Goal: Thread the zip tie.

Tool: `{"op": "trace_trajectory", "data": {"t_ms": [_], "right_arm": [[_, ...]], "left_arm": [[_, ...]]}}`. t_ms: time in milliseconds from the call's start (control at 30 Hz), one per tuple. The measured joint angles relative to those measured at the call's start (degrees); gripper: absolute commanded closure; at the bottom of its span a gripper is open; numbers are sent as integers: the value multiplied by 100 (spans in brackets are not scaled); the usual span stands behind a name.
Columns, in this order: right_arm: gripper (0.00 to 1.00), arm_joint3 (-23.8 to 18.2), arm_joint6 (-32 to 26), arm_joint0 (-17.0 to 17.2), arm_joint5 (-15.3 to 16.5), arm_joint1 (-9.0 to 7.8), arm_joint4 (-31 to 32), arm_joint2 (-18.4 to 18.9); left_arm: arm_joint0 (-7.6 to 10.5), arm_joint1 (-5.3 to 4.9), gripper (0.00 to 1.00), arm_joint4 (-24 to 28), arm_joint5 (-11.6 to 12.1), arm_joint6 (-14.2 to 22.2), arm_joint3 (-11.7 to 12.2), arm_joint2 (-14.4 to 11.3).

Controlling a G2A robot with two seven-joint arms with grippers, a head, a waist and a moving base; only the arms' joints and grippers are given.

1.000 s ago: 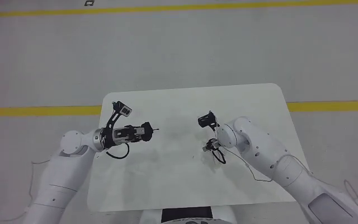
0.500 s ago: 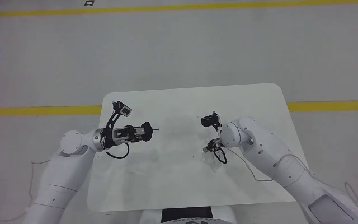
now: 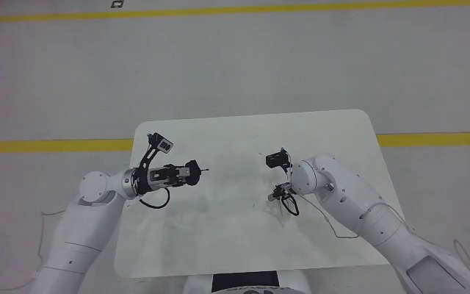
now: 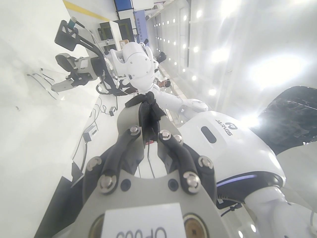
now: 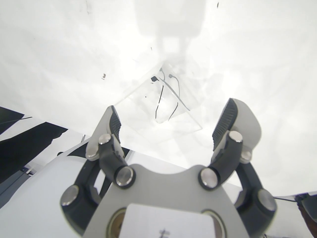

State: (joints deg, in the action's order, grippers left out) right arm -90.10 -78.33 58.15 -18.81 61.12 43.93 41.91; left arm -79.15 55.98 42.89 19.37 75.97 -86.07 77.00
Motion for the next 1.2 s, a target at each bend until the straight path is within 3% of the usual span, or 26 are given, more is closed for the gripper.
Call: {"op": "trace_trajectory", "data": {"t_ms": [167, 233, 300, 333, 800, 1200], "right_arm": [[2, -85, -57, 60, 109, -21, -51, 117], [34, -161, -117, 78, 132, -33, -41, 159], [51, -275, -132, 118, 130, -50, 28, 205], [53, -330, -132, 142, 128, -57, 52, 223], [62, -692, -131, 324, 121, -197, -5, 243], [63, -1010, -133, 473, 183, -284, 55, 343]], "left_arm": [[0, 0, 100, 0, 0, 0, 0, 0], [0, 0, 100, 0, 0, 0, 0, 0], [0, 0, 100, 0, 0, 0, 0, 0], [0, 0, 100, 0, 0, 0, 0, 0], [0, 0, 100, 0, 0, 0, 0, 0], [0, 0, 100, 0, 0, 0, 0, 0]]}}
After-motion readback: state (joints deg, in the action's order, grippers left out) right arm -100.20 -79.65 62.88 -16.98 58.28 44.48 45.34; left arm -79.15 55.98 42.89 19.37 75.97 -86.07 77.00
